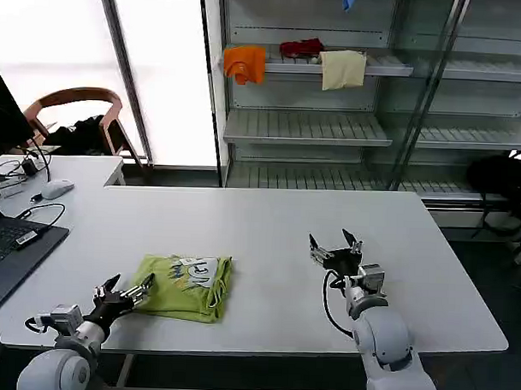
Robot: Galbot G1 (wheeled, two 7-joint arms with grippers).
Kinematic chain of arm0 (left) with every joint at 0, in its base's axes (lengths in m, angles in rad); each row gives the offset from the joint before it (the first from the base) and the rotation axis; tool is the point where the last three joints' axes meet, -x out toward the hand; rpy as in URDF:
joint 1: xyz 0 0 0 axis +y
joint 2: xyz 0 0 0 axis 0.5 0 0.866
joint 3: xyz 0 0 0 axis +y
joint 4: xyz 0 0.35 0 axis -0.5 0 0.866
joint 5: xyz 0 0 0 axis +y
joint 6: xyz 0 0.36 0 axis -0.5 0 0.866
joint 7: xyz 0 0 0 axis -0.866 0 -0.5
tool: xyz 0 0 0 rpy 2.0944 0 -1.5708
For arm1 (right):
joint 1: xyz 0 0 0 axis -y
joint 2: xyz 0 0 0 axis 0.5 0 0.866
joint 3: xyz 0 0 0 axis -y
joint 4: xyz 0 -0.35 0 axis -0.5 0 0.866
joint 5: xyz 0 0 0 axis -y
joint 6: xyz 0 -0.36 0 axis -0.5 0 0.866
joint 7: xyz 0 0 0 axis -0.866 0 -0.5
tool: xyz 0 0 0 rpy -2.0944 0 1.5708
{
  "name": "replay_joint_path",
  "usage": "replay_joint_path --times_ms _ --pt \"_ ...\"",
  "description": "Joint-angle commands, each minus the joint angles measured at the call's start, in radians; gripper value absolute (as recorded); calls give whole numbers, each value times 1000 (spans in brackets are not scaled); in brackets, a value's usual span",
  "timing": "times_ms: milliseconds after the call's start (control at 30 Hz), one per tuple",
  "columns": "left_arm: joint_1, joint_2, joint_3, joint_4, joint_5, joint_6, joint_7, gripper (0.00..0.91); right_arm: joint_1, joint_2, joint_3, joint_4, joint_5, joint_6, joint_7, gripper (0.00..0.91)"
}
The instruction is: Fold and organize the clothes.
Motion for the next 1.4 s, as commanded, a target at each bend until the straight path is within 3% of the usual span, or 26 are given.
replay_joint_path --times_ms 33,67,100,133,400,700,967,1067,1300,1400 --pt "4 -7 -2 41 -17 -3 9 534 0 2 -1 -2 -6 0 2 907" --pt "3 -8 -1 41 -24 -3 10 222 0 2 -1 -2 -6 0 2 907" --pt "3 -8 0 39 -38 -2 12 60 1 2 -1 -3 -6 0 2 907" --pt "2 -9 1 39 -50 1 13 20 2 1 0 -3 -7 0 3 907" --pt "0 -20 8 29 -104 11 28 10 7 2 1 -8 -11 -1 8 907" --pt "-2 -20 16 43 -64 -68 30 0 9 0 3 -11 -13 -1 12 907" --pt "-2 1 -70 -12 214 -202 90 0 14 -8 8 -9 -9 -2 14 907" --pt "-29 63 -161 -40 366 -220 138 0 16 -9 9 -14 -4 0 14 907" --pt "-66 333 -327 -48 498 -214 204 0 14 -5 4 -26 -1 13 12 907" --pt "-82 410 -345 -49 578 -226 209 0 12 -7 3 -25 0 16 11 907"
